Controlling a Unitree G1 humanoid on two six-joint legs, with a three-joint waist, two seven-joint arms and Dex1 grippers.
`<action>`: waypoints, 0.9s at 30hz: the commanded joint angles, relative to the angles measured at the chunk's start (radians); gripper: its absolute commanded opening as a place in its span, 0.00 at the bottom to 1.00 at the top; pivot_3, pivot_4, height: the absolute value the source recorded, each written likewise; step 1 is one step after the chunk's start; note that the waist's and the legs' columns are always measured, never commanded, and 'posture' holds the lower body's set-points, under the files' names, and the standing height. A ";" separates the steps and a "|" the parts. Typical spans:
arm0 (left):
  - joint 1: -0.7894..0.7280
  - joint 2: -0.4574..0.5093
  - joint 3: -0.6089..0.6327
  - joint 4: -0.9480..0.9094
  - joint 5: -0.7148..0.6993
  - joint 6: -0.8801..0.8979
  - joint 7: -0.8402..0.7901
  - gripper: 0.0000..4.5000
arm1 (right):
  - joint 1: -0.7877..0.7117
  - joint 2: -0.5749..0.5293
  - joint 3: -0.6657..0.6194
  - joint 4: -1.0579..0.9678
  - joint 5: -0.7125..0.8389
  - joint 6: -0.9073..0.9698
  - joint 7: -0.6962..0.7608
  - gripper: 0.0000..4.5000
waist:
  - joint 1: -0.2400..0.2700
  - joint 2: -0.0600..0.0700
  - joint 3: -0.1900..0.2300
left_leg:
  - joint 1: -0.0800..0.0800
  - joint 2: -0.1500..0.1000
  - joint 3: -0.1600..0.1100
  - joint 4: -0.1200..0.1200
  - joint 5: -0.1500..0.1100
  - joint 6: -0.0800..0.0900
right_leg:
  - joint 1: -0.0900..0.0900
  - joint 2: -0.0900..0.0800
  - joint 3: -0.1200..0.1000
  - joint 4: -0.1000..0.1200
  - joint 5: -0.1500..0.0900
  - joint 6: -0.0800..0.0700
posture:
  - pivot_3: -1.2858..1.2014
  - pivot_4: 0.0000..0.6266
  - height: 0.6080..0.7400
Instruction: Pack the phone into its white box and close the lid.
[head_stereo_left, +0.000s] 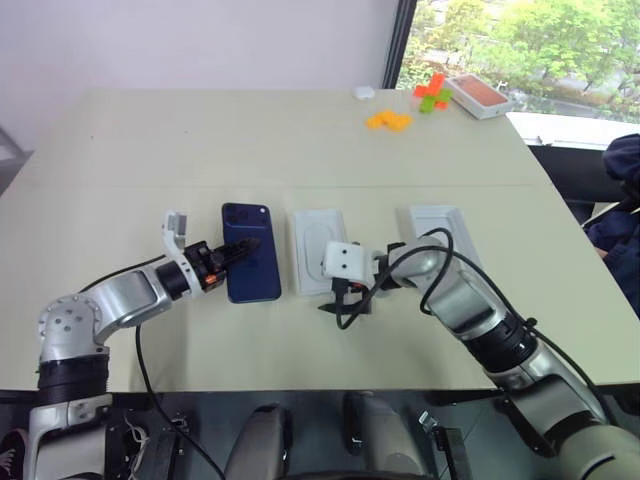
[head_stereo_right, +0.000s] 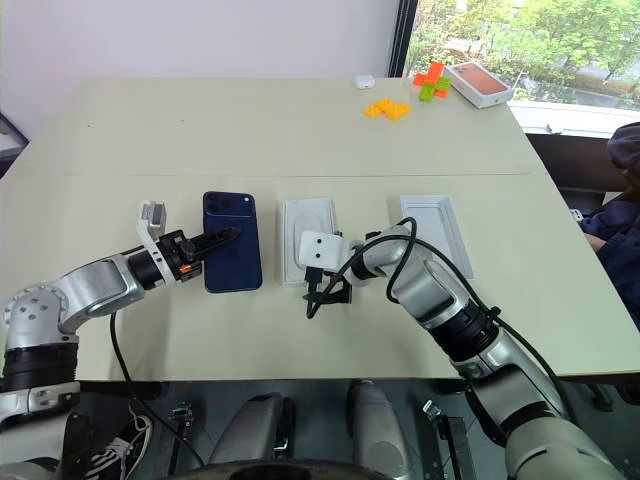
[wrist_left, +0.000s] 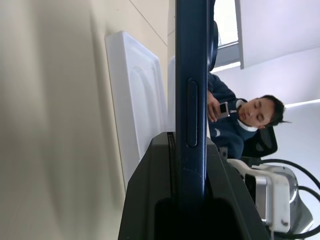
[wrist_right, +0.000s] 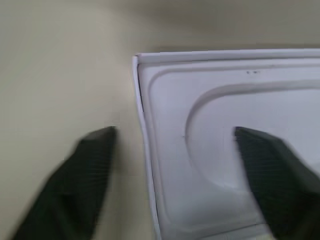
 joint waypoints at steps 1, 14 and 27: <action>-0.033 0.011 0.022 -0.014 0.002 -0.010 -0.033 0.00 | 0.002 -0.012 0.019 -0.064 0.020 0.016 0.027 1.00 | 0.000 0.000 0.000 | 0.000 0.000 0.000 0.000 0.000 0.000 | 0.000 0.000 0.000 0.000 0.000 0.000 | 0.52 0.24 1.00; -0.054 0.004 0.020 -0.021 -0.006 -0.006 -0.023 0.00 | -0.004 -0.048 0.071 0.003 -0.047 -0.072 -0.022 0.49 | 0.000 0.000 0.000 | 0.000 0.000 0.000 0.000 0.000 0.000 | 0.000 0.000 0.000 0.000 0.000 0.000 | 0.52 0.24 1.00; -0.042 0.015 0.026 -0.039 -0.026 0.000 -0.016 0.00 | 0.149 -0.135 -0.015 -0.256 0.073 0.169 0.016 0.10 | 0.014 0.000 0.000 | -0.001 -0.002 -0.002 0.000 -0.001 0.001 | 0.000 -0.003 -0.002 0.000 0.000 0.000 | 0.52 0.24 1.00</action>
